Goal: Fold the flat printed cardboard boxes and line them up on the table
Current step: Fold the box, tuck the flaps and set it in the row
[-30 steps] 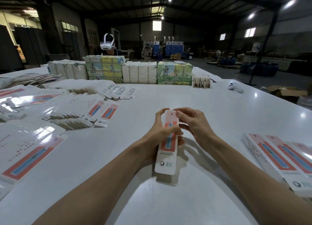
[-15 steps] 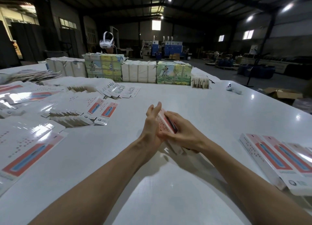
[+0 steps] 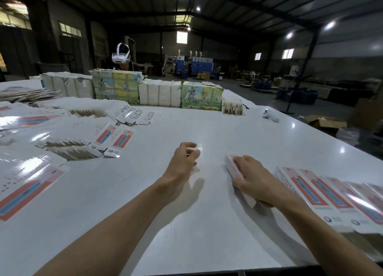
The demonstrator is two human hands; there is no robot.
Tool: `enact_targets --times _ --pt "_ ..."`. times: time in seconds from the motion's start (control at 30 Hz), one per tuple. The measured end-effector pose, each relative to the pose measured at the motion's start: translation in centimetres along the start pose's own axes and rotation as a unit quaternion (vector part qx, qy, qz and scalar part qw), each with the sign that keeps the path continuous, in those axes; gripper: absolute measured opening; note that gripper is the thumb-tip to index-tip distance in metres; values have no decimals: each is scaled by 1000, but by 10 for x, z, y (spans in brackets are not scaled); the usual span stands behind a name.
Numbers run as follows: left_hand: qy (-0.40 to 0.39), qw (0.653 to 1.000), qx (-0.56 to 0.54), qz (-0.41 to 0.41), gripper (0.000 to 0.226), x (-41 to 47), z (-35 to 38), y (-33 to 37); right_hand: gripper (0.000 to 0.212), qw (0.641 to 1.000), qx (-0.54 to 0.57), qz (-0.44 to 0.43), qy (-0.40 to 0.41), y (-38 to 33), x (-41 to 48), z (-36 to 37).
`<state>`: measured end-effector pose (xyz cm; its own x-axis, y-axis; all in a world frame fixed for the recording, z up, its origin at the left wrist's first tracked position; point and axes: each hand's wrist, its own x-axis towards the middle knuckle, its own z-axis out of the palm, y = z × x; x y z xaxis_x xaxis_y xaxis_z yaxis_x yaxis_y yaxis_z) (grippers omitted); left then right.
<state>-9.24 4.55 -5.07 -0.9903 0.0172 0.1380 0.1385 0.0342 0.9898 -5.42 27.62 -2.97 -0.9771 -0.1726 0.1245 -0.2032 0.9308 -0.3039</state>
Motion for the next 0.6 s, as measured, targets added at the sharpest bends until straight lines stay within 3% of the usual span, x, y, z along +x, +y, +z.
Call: enact_targets --times 0.1,0.43,0.6 --pt "-26 998 47 23 18 -5 1 0 63 991 -107 75 10 34 -16 -1" --pt "-50 995 79 26 20 -9 1 2 69 977 -133 169 15 97 -56 -34" --pt "-55 993 97 36 20 -9 2 1 72 984 -126 115 50 78 -48 -41"
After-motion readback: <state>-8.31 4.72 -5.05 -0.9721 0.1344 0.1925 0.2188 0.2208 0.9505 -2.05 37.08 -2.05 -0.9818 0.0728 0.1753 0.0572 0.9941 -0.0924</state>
